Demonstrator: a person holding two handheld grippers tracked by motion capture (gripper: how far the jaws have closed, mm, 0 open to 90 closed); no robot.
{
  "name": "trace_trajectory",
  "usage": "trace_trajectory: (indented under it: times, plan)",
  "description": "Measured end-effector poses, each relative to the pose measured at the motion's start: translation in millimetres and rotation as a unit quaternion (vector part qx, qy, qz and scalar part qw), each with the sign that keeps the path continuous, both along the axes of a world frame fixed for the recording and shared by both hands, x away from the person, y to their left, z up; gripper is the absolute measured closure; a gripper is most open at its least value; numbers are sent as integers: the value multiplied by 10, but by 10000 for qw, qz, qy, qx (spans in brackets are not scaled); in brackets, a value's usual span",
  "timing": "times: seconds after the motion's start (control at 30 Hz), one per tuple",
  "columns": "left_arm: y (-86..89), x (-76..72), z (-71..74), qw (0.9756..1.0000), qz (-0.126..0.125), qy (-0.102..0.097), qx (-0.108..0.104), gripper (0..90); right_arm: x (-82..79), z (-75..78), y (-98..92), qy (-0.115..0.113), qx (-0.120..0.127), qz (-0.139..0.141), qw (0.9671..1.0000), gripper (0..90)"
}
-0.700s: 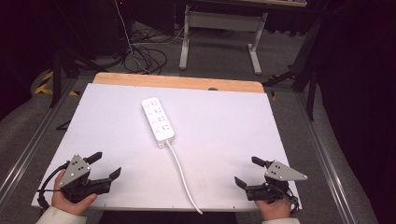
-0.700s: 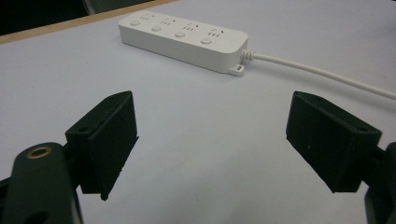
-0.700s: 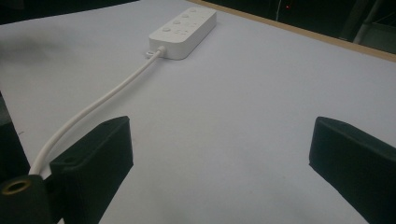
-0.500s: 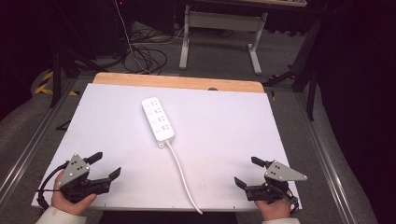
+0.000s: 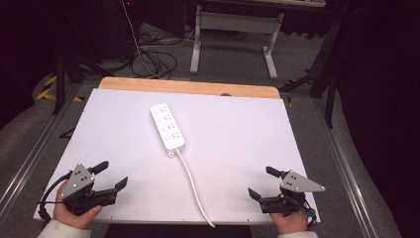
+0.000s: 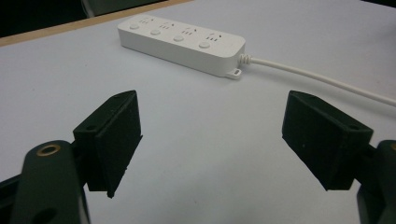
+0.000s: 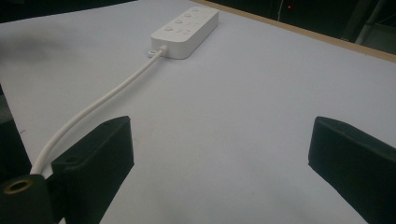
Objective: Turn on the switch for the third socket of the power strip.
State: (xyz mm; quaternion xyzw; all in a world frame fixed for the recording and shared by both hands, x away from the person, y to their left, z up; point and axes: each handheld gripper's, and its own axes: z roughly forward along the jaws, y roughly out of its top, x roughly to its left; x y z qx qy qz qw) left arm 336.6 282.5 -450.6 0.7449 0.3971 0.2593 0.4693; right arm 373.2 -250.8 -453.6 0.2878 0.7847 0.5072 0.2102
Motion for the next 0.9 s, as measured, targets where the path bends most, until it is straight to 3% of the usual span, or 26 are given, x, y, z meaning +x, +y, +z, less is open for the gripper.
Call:
trace_trajectory:
  times: [0.13, 0.3, 0.53, 0.77, 0.83, 0.9]
  plan:
    - [7, -1, 22, 10000, 22, 6, -9, 210, -3, 1, 6, -6, -7, 6, 10000, 74]
    - [-5, 9, 81, 9996, 31, -22, 268, 280, 1, 0, 12, 9, -9, 12, 10000, 75]
    - [-10, 109, 189, 9996, -54, 278, 8, 297, 20, -10, 24, 51, 0, 40, 10000, 76]
    - [-55, 204, 338, 9997, -133, 223, 32, 304, 40, -21, 29, 73, -10, 57, 10000, 78]
    - [-76, 241, 383, 9995, -159, 160, 224, 306, 46, -27, 34, 103, -11, 60, 9999, 78]
    - [-106, 272, 416, 9993, -174, 157, 275, 305, 41, -31, 36, 101, -38, 65, 9999, 79]
